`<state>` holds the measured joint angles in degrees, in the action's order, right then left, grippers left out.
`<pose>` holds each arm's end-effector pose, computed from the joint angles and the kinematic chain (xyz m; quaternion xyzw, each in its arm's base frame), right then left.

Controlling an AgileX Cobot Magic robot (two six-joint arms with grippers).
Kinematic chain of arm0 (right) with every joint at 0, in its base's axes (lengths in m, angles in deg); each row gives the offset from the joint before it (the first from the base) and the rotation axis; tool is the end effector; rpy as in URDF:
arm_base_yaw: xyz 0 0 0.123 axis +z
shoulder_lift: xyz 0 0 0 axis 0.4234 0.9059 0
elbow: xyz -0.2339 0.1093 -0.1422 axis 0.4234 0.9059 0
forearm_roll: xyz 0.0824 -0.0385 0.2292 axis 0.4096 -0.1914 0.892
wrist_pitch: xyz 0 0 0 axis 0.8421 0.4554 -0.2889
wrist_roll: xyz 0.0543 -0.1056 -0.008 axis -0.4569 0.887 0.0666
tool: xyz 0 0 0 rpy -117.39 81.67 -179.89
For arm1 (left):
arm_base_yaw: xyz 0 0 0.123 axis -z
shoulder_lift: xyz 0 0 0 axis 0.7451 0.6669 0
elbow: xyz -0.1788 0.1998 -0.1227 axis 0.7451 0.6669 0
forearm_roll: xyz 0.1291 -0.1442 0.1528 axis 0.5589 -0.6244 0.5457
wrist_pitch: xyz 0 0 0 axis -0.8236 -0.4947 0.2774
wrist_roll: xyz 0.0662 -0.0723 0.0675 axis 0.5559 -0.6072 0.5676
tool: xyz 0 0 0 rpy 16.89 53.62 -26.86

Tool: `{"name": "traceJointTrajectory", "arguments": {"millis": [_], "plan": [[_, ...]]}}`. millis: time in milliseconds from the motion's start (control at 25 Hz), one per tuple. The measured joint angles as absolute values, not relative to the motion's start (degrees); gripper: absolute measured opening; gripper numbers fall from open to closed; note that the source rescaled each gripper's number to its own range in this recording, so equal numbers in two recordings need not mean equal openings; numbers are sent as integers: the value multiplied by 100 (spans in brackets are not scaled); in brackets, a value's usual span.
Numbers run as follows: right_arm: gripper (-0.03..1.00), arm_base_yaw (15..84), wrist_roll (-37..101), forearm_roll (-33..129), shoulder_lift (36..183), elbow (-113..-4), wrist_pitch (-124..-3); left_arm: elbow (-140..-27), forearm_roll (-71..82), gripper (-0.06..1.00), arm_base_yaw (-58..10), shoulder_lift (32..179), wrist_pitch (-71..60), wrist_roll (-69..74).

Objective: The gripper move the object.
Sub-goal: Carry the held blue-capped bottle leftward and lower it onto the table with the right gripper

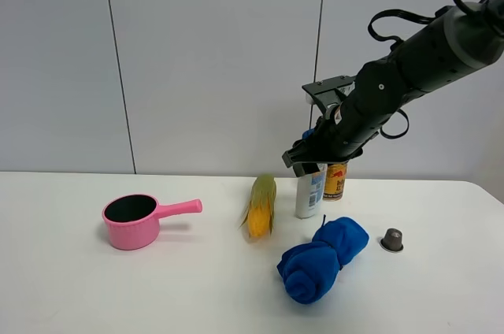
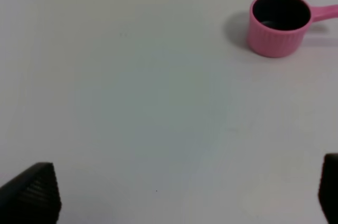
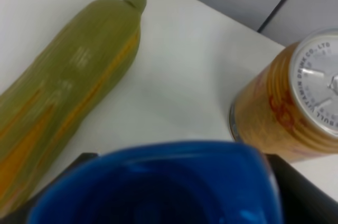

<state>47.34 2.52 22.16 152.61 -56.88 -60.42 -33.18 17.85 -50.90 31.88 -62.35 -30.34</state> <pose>0.4357 0.1702 0.1716 -0.2464 0.8877 0.0112 0.3889 0.0043 -0.0024 0.2647 -0.0090 0.8497 0.0062 0.5272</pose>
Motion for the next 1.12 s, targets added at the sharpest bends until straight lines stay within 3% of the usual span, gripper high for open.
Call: {"name": "traceJointTrajectory", "arguments": {"millis": [680,720,760,840,880,1000,1120], "plan": [[0,4728,252,2261,15344,-5688,-6114,-3318,1785,100,-5090,3188,-6235,-3034],[4,4728,252,2261,15344,-5688,-6114,-3318,1785,100,-5090,3188,-6235,-3034],[17,4728,252,2261,15344,-5688,-6126,-3318,1785,100,-5090,3188,-6235,-3034],[63,4728,252,2261,15344,-5695,-6146,-3318,1785,100,-5090,3188,-6235,-3034],[78,4728,252,2261,15344,-5695,-6158,-3318,1785,100,-5090,3188,-6235,-3034],[95,4728,252,2261,15344,-5695,-6158,-3318,1785,100,-5090,3188,-6235,-3034],[99,4728,252,2261,15344,-5695,-6158,-3318,1785,100,-5090,3188,-6235,-3034]]}}
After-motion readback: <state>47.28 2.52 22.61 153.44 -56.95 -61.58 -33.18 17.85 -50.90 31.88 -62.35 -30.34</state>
